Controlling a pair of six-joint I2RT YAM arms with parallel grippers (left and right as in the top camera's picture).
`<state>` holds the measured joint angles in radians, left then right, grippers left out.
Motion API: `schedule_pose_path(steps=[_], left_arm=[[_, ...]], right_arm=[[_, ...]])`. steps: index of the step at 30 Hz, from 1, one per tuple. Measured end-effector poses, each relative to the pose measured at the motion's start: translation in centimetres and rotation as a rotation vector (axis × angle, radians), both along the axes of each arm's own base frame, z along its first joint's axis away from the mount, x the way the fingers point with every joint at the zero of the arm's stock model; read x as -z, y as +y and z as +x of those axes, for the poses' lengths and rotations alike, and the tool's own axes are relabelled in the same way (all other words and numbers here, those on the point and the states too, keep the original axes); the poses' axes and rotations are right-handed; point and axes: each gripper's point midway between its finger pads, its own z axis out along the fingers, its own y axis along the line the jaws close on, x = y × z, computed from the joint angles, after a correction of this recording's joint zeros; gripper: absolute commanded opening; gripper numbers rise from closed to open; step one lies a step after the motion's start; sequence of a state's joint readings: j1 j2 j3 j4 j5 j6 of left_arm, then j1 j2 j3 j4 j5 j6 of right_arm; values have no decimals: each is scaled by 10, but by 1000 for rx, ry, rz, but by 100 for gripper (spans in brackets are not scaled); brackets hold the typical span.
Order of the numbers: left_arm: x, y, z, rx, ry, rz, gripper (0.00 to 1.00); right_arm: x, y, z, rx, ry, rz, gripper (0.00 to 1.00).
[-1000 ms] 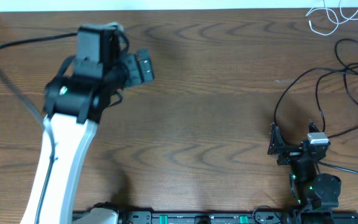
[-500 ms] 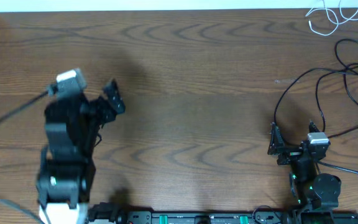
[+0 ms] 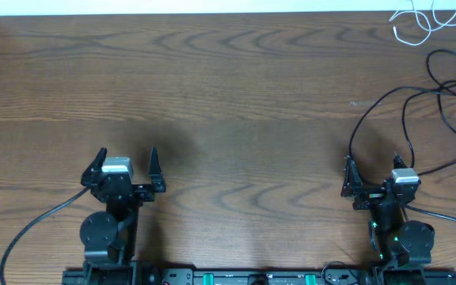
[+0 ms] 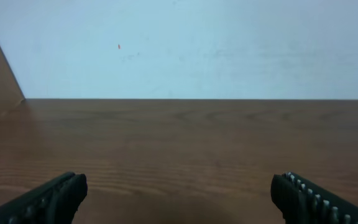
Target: Untangle cables
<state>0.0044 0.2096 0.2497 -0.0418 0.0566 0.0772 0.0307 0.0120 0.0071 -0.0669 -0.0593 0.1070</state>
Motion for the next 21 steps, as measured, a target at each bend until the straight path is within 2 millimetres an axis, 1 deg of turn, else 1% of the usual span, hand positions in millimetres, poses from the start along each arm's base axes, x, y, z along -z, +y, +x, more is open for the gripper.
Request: schedule_pose_path(steps=[6, 12, 15, 19, 21], left_arm=[[23, -1, 1, 6, -42, 28, 99], [47, -1, -1, 9, -45, 32, 99], [59, -1, -2, 10, -16, 31, 99], [65, 0, -3, 4, 13, 31, 99], [65, 1, -4, 1, 15, 24, 99]], right_arm=[[0, 0, 0, 0, 0, 0, 99], [0, 0, 0, 0, 0, 0, 99], [0, 0, 0, 0, 0, 0, 99], [0, 0, 0, 0, 0, 0, 99], [0, 0, 0, 0, 0, 0, 99]])
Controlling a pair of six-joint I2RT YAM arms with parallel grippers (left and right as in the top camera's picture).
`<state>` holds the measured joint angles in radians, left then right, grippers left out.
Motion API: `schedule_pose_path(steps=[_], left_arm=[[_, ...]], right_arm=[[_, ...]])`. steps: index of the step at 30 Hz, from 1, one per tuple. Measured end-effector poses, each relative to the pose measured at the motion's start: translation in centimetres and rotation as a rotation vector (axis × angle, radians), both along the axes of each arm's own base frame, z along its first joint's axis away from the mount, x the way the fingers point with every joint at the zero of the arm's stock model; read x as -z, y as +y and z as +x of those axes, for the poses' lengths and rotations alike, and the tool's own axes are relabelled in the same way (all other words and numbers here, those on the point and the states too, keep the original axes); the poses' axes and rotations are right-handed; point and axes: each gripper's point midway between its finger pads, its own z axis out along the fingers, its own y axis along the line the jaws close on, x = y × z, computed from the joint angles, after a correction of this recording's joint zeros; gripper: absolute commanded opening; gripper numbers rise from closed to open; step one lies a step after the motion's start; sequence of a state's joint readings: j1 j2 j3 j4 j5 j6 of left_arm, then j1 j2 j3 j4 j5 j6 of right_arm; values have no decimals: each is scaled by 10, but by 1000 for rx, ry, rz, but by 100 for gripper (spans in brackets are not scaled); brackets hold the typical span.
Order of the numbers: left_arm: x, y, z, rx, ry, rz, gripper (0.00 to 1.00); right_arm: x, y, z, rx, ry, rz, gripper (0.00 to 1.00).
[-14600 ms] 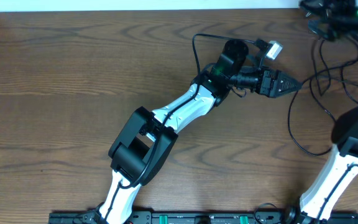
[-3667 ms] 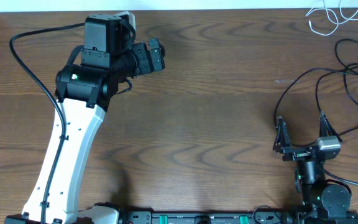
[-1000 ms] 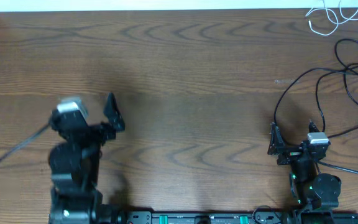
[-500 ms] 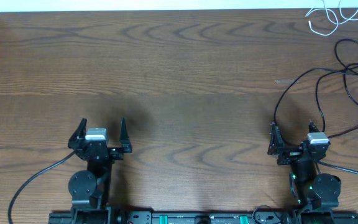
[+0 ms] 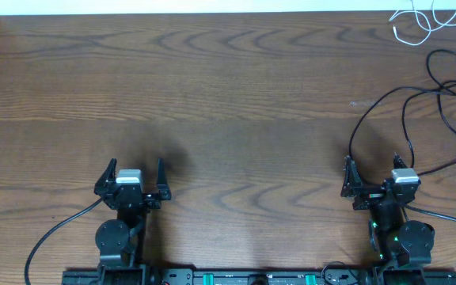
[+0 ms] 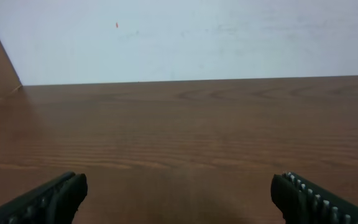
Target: Untangle cables
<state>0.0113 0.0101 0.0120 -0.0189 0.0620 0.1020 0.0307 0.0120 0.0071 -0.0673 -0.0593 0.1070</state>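
A black cable (image 5: 406,93) lies in loose loops at the right of the table, its arcs running down to my right gripper (image 5: 372,168). That gripper stands open near the front edge, and the cable passes close by its fingers. A thin white cable (image 5: 416,20) lies bunched at the far right corner. My left gripper (image 5: 134,169) is open at the front left, far from both cables. In the left wrist view the left gripper (image 6: 179,199) has its fingertips (image 6: 51,198) wide apart over bare wood, with nothing between them.
The brown wooden table (image 5: 228,95) meets a white wall (image 6: 185,37) at its far edge. A raised wooden side panel borders the left. The arm bases and their own black leads sit along the front edge.
My left arm has drawn back toward the front edge and a little to the right, its gripper still open. The right arm and both cables have not moved.
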Motion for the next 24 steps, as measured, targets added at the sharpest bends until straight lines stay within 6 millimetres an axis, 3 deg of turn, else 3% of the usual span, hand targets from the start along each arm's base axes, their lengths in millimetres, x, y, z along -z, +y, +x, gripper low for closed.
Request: schedule_pose_path(steps=[24], left_arm=[[0, 0, 0, -2, 0, -17, 99]], right_arm=[[0, 0, 0, 0, 0, 0, 99]])
